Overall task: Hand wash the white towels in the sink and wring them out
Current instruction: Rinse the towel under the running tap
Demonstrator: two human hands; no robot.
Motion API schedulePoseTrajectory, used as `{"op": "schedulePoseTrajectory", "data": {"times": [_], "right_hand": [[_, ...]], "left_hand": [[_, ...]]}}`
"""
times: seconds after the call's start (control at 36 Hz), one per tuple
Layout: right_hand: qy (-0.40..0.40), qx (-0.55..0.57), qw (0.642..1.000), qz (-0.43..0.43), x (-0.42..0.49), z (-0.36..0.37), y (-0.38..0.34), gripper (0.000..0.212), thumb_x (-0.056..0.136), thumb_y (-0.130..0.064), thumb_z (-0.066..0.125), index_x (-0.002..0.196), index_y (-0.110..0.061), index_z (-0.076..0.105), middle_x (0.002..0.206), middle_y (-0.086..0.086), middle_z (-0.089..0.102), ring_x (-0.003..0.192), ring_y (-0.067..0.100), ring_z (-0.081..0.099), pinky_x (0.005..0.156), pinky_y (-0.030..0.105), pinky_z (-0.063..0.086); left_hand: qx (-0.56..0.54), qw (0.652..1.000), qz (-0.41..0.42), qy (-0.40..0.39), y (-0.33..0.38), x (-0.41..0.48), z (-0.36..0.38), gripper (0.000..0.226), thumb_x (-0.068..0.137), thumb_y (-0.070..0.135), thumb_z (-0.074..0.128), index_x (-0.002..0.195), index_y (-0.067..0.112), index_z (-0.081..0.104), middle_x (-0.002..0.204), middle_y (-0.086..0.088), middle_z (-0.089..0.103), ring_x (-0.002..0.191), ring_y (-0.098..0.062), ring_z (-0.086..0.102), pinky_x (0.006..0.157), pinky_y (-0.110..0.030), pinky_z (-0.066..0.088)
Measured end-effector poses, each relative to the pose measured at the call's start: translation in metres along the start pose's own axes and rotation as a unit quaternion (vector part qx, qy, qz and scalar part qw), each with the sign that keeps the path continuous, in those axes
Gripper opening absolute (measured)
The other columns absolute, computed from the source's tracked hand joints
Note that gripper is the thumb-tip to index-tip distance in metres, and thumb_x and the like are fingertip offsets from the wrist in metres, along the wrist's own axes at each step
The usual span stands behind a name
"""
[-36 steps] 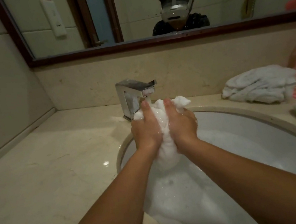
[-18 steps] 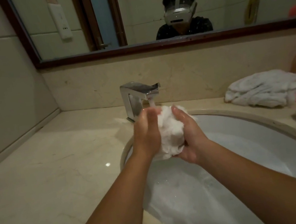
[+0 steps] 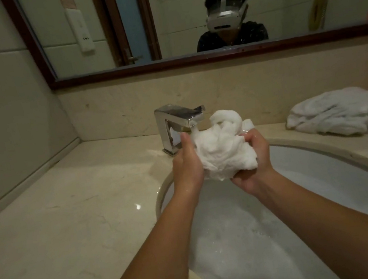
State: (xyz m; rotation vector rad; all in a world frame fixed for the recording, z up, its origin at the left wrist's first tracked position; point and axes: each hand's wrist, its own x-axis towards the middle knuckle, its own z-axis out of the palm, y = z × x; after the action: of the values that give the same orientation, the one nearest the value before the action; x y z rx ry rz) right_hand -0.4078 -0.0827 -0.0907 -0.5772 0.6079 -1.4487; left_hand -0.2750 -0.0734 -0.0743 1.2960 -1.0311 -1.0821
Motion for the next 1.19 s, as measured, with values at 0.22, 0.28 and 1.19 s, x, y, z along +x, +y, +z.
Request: {"op": "schedulePoseTrajectory", "data": {"times": [0.22, 0.28, 1.19], "right_hand": [[-0.015, -0.078, 0.995, 0.059, 0.005, 0.002, -0.003, 0.035, 0.091, -0.018, 0.045, 0.117, -0.009, 0.067, 0.101, 0.013, 0.071, 0.089, 0.029, 0.072, 0.072, 0.035, 0.061], [-0.002, -0.122, 0.989, 0.084, 0.007, -0.003, -0.006, 0.036, 0.092, -0.017, 0.047, 0.117, -0.005, 0.070, 0.097, 0.015, 0.074, 0.084, 0.029, 0.075, 0.067, 0.035, 0.063], [0.159, -0.212, 0.964, 0.008, 0.005, 0.018, 0.019, 0.111, 0.059, -0.045, 0.095, 0.151, -0.030, 0.034, 0.129, 0.016, 0.069, 0.099, 0.039, 0.078, 0.071, 0.073, 0.061]], "left_hand": [[-0.128, 0.988, -0.091, 0.008, -0.009, 0.014, 0.003, 0.099, 0.066, 0.102, 0.049, 0.127, 0.029, 0.073, 0.118, -0.002, 0.079, 0.107, -0.031, 0.076, 0.093, -0.055, 0.062], [-0.136, 0.986, -0.080, 0.049, 0.001, 0.011, 0.000, 0.079, 0.085, 0.089, 0.050, 0.119, 0.022, 0.076, 0.110, -0.005, 0.080, 0.102, -0.032, 0.076, 0.092, -0.053, 0.063], [-0.148, 0.987, -0.027, 0.057, -0.001, 0.020, 0.006, 0.059, 0.109, 0.058, 0.038, 0.121, 0.011, 0.073, 0.109, -0.012, 0.079, 0.102, -0.030, 0.076, 0.089, -0.043, 0.062]]}}
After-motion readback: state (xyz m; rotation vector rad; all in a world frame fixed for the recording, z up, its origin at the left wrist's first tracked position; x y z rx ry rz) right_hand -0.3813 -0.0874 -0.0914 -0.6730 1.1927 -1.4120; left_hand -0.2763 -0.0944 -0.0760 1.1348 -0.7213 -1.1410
